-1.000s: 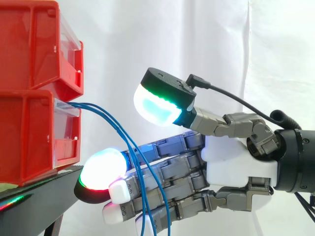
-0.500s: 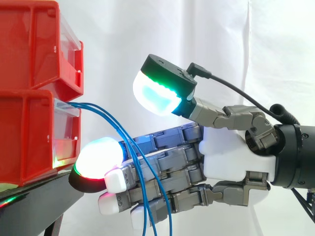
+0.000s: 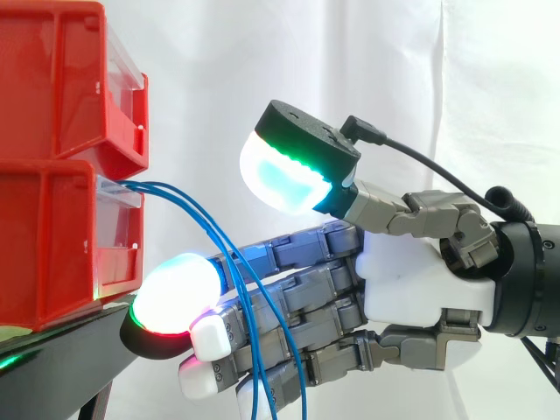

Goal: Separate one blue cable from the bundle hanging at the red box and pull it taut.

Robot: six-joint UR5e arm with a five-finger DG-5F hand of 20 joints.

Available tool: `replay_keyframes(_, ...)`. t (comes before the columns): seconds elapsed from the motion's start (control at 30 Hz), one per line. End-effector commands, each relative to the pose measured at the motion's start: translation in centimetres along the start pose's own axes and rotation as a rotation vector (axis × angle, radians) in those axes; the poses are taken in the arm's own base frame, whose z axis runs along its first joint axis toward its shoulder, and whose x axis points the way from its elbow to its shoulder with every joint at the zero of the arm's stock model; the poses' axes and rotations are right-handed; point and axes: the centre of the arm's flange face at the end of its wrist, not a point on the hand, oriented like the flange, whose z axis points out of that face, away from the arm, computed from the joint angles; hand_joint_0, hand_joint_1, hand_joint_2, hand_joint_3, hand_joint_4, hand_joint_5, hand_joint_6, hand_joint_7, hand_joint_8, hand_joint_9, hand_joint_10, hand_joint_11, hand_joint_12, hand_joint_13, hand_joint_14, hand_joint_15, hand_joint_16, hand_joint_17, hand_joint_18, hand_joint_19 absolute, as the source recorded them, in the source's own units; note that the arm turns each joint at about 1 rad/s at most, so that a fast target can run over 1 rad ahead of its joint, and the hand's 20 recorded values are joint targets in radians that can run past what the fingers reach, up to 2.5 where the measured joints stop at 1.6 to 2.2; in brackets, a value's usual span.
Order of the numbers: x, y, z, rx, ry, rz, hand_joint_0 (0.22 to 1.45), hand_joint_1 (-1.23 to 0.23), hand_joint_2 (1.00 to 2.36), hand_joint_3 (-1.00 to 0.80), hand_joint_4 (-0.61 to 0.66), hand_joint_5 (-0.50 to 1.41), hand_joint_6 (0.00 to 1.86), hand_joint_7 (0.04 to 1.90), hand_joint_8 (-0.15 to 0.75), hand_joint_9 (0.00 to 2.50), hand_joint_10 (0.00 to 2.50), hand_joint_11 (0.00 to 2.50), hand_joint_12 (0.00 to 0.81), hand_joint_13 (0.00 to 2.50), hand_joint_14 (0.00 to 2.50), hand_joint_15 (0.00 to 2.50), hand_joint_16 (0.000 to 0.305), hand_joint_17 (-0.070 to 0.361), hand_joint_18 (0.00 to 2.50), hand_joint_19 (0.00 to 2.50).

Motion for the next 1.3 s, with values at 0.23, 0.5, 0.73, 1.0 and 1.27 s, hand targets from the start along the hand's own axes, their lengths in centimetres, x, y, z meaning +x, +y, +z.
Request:
replay_keyframes(0.23,-1.4,-0.3,0.0,0.005,-0.017,0.068,0.60,-0.56,1.00,-0.45,0.33,-0.17,0.50,0.89,0.342,0.79,0.01,0.52,0.363,0.70,0.01,0.43,0.046,0.103,0.61,0.58)
replay_keyframes(0.5,-1.9,-0.2,0.1,-0.001,-0.024,0.072,0.61,-0.57,1.01,-0.44,0.34,-0.16,0.50,0.91,0.346,0.81,0.01,0.54,0.359,0.73,0.01,0.45,0.045,0.102,0.63,0.59)
replay_keyframes(0.73,-1.9,-0.1,0.2,-0.013,-0.025,0.073,0.64,-0.61,1.01,-0.40,0.28,-0.14,0.50,1.09,0.346,0.85,0.01,0.62,0.363,0.78,0.02,0.49,0.044,0.100,0.68,0.61)
replay_keyframes(1.0,-1.6,0.3,0.3,-0.024,-0.022,0.078,0.66,-0.67,1.01,-0.40,0.24,-0.13,0.50,1.19,0.345,0.87,0.01,0.70,0.357,0.86,0.02,0.57,0.044,0.098,0.75,0.64)
replay_keyframes(1.27,-1.5,0.7,0.3,-0.027,-0.011,0.079,0.67,-0.65,1.02,-0.27,0.18,-0.17,0.70,0.93,0.343,0.90,0.01,0.76,0.357,0.92,0.02,0.64,0.044,0.098,0.79,0.67)
